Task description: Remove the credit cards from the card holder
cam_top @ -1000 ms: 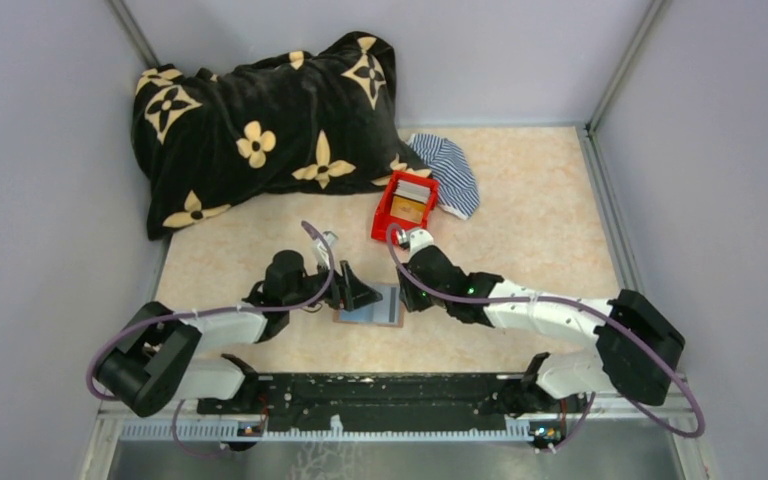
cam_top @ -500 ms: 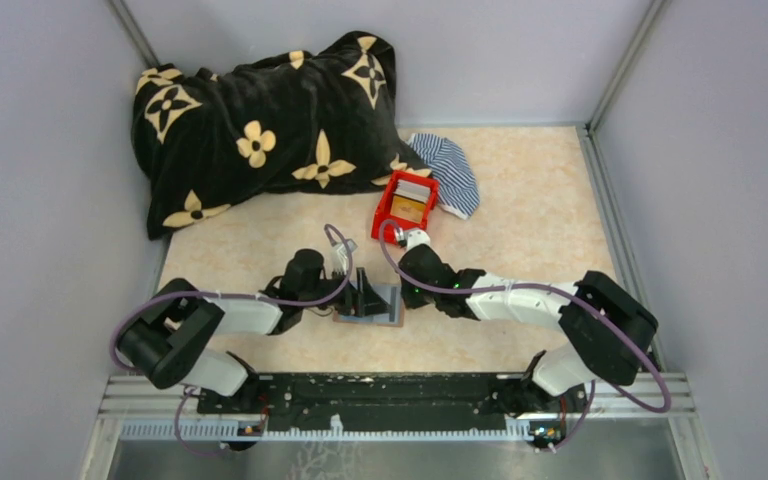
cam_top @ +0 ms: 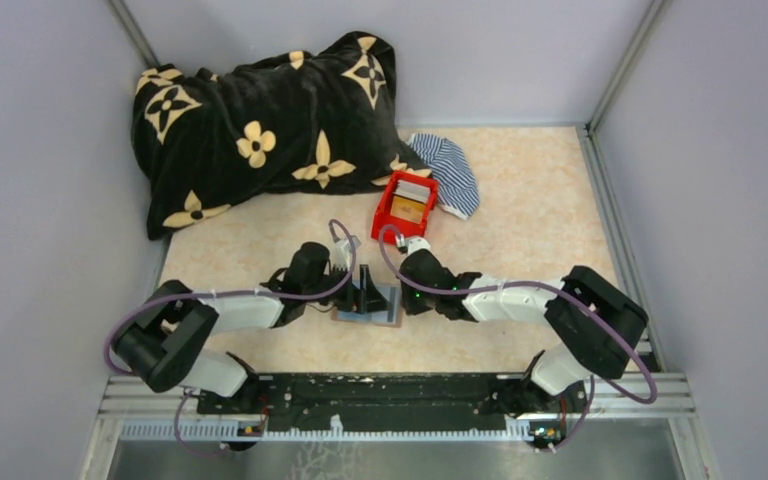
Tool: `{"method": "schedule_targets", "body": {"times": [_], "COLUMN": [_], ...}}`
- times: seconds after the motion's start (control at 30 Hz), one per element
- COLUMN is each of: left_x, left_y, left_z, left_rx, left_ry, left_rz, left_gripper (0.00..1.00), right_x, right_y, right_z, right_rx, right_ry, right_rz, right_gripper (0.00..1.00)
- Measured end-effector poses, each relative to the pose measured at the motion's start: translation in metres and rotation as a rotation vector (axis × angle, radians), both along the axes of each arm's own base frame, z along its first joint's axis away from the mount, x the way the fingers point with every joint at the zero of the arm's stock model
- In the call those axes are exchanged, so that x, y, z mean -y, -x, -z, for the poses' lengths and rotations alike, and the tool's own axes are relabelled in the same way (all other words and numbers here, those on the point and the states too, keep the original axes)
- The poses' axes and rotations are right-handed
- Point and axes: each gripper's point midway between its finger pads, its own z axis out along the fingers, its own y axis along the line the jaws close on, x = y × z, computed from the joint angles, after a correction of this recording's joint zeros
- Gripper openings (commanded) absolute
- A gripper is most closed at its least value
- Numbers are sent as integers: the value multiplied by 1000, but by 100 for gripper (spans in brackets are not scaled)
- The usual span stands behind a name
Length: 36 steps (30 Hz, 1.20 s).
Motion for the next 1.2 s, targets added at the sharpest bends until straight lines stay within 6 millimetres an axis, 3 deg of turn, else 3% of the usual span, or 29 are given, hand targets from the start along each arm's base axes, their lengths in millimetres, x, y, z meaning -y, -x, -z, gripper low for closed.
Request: {"method": "schedule_targets", "body": {"times": [0.6, 1.1, 1.2], "left_x": [-5, 6, 18], "left_y": [-2, 0, 14], "left_z": [8, 0, -2], "left_rx": [20, 7, -17], "left_ry": [-63, 76, 123], "left_rz": [17, 15, 67], "left_gripper": [82, 77, 77], "right_x": [-8, -9, -16], "right_y": [2, 2, -1], "right_z": [3, 4, 4], "right_rx": [-21, -40, -34], "right_ry": [-45, -60, -85], "right_rz": [-13, -21, -31], "right_gripper": [0, 0, 0]}}
